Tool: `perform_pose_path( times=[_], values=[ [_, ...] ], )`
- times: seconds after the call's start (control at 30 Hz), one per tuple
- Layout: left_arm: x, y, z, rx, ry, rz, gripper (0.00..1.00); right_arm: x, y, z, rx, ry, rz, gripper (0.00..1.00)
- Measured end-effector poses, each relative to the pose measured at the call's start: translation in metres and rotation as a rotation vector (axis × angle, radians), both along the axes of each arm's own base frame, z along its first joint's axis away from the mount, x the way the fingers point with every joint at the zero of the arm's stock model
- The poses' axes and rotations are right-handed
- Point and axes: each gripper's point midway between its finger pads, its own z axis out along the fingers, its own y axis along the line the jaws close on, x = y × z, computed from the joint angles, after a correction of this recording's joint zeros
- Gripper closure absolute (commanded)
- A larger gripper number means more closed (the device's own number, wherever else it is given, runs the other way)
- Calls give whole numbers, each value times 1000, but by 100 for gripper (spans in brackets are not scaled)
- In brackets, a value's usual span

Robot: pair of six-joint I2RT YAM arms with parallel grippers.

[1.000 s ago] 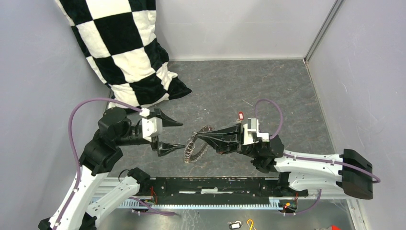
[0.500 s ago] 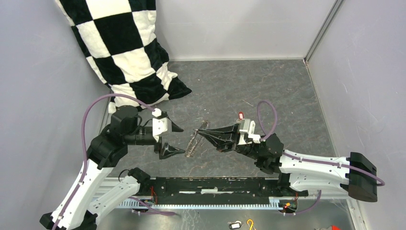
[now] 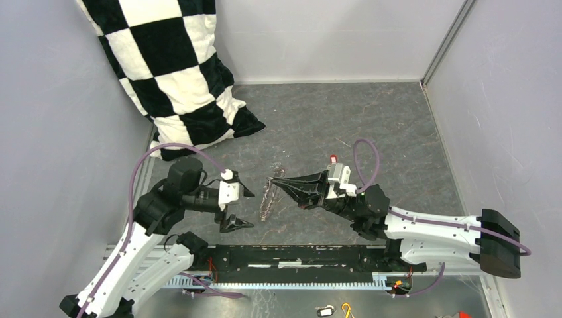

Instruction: Put the keys on the keyring

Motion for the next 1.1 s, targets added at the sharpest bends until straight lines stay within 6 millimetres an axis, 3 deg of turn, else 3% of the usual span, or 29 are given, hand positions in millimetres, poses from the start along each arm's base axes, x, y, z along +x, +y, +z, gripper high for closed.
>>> perform_pose_path(
  times=[0.3,0.5,0.6,0.7,0.77,0.8,0.9,1.03,1.1],
  values=[
    [6,-8,10,-163,-124,42,12,15,16,-15,12,93,-22,99],
    [17,-14,6,-214,-108,89,21,21,21,-3,52,119,-34,96],
    [26,-17,10,-249,-91,134,34,24,19,1,72,131,-50,95],
    [36,-20,17,-273,-71,183,72,30,17,0,75,152,-79,91],
    [44,-21,18,-279,-56,226,91,35,16,-2,77,170,-103,87],
    [50,-21,18,-277,-56,252,97,37,14,-2,80,181,-118,85],
    [62,-19,12,-255,-28,324,98,42,9,0,96,200,-146,71],
    [73,-15,8,-239,-4,399,98,47,-3,1,78,220,-195,46],
    [77,-14,11,-245,17,437,98,48,-6,-3,40,216,-216,27]
  ],
)
